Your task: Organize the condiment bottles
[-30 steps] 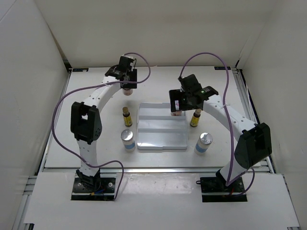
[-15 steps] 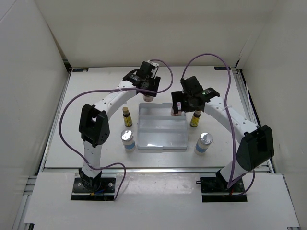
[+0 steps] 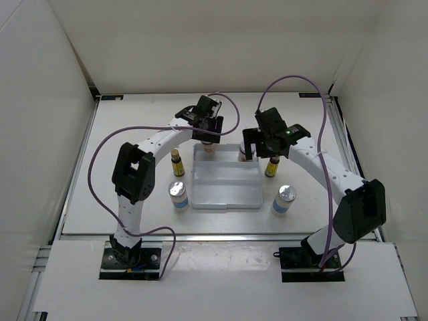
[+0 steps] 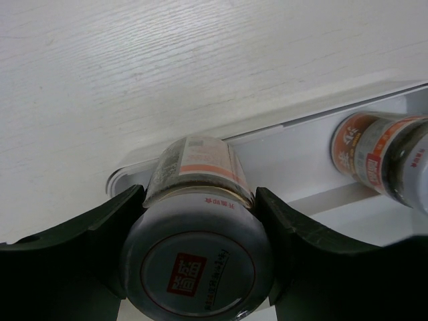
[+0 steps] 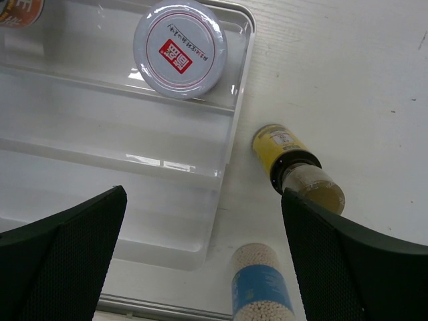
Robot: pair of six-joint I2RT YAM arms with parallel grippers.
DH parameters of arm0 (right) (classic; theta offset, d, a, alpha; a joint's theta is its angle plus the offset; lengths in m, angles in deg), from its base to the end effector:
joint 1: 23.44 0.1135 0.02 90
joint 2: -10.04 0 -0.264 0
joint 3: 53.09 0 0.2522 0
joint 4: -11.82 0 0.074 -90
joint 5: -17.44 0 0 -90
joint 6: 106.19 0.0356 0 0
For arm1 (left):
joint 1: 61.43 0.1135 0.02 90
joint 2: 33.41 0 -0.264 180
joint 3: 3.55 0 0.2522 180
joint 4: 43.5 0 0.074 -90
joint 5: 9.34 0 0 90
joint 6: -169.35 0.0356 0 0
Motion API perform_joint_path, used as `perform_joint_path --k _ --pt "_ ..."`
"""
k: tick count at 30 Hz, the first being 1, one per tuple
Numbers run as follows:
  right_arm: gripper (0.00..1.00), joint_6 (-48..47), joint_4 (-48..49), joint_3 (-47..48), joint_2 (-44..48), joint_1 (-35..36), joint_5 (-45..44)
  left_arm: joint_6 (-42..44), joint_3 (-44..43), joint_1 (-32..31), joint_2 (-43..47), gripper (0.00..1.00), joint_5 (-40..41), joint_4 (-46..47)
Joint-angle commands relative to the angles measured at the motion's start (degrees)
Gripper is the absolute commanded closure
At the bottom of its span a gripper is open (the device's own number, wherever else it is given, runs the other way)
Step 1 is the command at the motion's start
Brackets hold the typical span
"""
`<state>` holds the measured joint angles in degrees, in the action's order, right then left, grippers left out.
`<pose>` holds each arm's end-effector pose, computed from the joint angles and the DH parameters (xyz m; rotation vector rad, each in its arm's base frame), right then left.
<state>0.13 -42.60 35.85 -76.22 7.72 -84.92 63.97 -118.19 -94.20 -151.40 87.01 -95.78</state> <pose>0.2795 0.1601 0.3033 -0.2248 2.4371 0.0991 0.3868 -0.2443 0.2416 0.3414 2.5209 -0.1921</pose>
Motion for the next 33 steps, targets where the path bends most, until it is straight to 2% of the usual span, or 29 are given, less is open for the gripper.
perform_joint_path --k 1,9,18,25,33 --pt "0.0 0.38 -1.52 -0.47 2.32 -0.75 -1.7 -2.81 2.79 -0.54 1.63 0.89 -2.83 2.39" --pt "0.0 -0.14 -2.84 -0.47 3.9 -3.11 -3.37 -4.66 6.49 -0.54 2.15 0.85 -2.22 2.93" --pt "0.0 -0.67 -3.37 -0.47 5.66 -4.88 -2.05 -5.72 9.56 -0.54 4.53 0.85 -0.64 2.93" --pt "0.0 -0.14 -3.37 -0.47 5.05 -4.88 -0.12 -5.72 9.56 -0.54 5.85 0.84 -0.64 1.79" --pt "0.0 0.38 -3.37 -1.09 2.68 -4.88 -1.18 -5.72 7.89 -0.54 2.68 0.81 -2.48 0.55"
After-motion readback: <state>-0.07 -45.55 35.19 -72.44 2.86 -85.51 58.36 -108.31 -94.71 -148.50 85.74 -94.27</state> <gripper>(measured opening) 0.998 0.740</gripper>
